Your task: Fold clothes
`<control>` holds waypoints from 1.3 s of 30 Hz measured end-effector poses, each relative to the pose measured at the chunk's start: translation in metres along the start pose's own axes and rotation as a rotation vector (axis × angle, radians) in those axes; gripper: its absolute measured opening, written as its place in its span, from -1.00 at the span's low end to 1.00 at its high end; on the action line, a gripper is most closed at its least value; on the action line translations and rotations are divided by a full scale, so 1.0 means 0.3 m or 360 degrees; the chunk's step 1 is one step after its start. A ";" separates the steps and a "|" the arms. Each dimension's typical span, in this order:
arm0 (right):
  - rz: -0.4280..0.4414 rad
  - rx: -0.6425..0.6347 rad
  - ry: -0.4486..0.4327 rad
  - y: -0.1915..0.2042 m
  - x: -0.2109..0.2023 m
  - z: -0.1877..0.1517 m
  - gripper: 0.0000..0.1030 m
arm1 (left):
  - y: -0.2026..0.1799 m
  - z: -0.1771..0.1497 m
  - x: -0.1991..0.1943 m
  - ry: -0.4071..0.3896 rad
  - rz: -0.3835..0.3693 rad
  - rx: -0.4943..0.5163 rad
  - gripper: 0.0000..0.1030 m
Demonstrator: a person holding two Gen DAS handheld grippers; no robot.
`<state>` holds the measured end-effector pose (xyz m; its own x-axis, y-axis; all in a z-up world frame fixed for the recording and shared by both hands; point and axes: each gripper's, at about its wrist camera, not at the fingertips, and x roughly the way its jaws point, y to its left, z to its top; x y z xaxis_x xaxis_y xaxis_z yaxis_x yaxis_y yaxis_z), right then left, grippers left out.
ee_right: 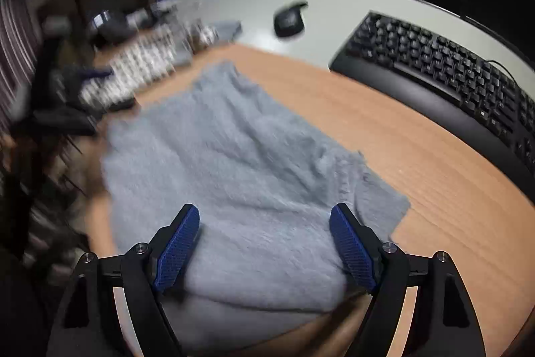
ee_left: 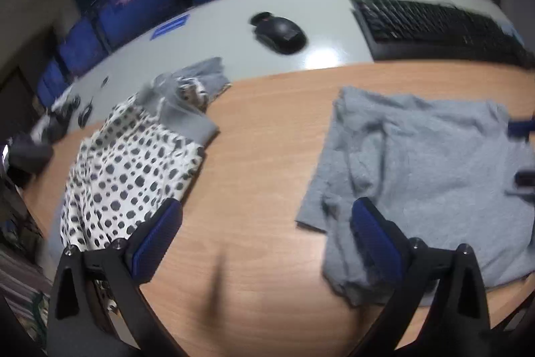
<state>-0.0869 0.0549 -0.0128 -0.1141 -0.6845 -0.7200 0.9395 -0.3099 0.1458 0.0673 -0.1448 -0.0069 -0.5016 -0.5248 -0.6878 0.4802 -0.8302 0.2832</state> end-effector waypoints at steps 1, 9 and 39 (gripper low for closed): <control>0.0031 0.0016 -0.0031 0.015 -0.013 0.005 0.59 | -0.016 -0.002 0.008 -0.0006 0.0030 0.0022 0.98; -0.0184 -0.0137 0.0109 0.102 0.058 -0.040 0.65 | -0.003 -0.015 0.086 0.0087 -0.0038 -0.0045 1.00; -0.0316 -0.0183 0.0136 0.066 -0.005 -0.144 0.66 | -0.083 0.005 0.092 0.0132 -0.0236 -0.0097 0.99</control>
<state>-0.0542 0.0784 -0.0382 -0.2772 -0.5579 -0.7823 0.9325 -0.3524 -0.0791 0.0403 -0.1388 -0.0321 -0.5105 -0.3778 -0.7724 0.4492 -0.8832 0.1351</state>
